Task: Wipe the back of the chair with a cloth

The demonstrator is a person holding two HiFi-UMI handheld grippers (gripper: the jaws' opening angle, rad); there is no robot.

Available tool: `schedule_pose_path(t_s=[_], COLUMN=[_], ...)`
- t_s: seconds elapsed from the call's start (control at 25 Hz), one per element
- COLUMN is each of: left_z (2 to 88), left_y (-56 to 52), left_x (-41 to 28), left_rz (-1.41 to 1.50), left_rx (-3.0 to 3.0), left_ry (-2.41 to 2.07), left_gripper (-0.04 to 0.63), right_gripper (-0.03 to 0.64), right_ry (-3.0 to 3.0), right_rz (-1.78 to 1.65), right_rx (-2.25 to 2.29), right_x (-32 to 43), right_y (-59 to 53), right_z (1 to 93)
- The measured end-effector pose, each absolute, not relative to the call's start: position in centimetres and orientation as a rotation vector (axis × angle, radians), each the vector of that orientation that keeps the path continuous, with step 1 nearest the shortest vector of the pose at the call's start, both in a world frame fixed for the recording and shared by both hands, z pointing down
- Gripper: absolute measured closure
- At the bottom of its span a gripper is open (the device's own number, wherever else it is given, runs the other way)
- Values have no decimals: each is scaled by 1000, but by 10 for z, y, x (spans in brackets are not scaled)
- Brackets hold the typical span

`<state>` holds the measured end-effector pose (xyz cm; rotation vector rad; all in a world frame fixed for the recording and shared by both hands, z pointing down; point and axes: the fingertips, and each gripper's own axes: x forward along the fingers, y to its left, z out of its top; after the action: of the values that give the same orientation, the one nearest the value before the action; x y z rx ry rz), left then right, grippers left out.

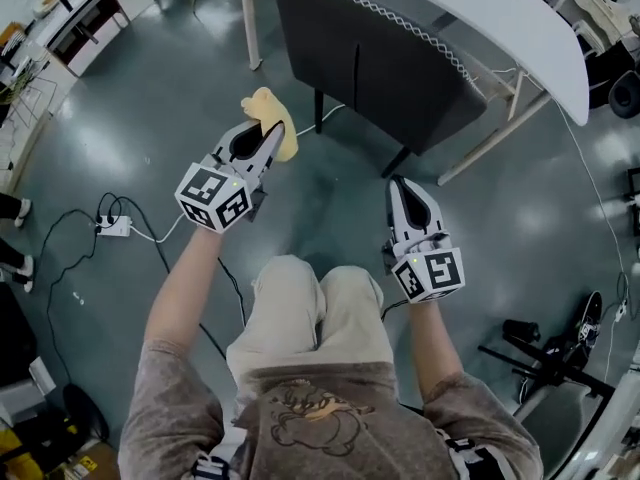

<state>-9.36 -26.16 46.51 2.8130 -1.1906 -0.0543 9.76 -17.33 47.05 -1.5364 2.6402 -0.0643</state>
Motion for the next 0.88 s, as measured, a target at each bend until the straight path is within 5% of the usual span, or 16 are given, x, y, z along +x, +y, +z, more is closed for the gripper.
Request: schedule_pose_path(t_s=[0.6, 0.88], left_z=[129, 70], left_y=[-271, -274], left_x=[-136, -132], left_rz=[-9, -1], left_rx=[2719, 2755], left_ry=[-1162, -1097], left_gripper=[545, 545], right_gripper=[592, 592], right_ry=[2744, 2706], right_rz=[-145, -131], right_rx=[-1522, -1545], right_x=[47, 47], right_y=[-202, -207], right_z=[115, 59])
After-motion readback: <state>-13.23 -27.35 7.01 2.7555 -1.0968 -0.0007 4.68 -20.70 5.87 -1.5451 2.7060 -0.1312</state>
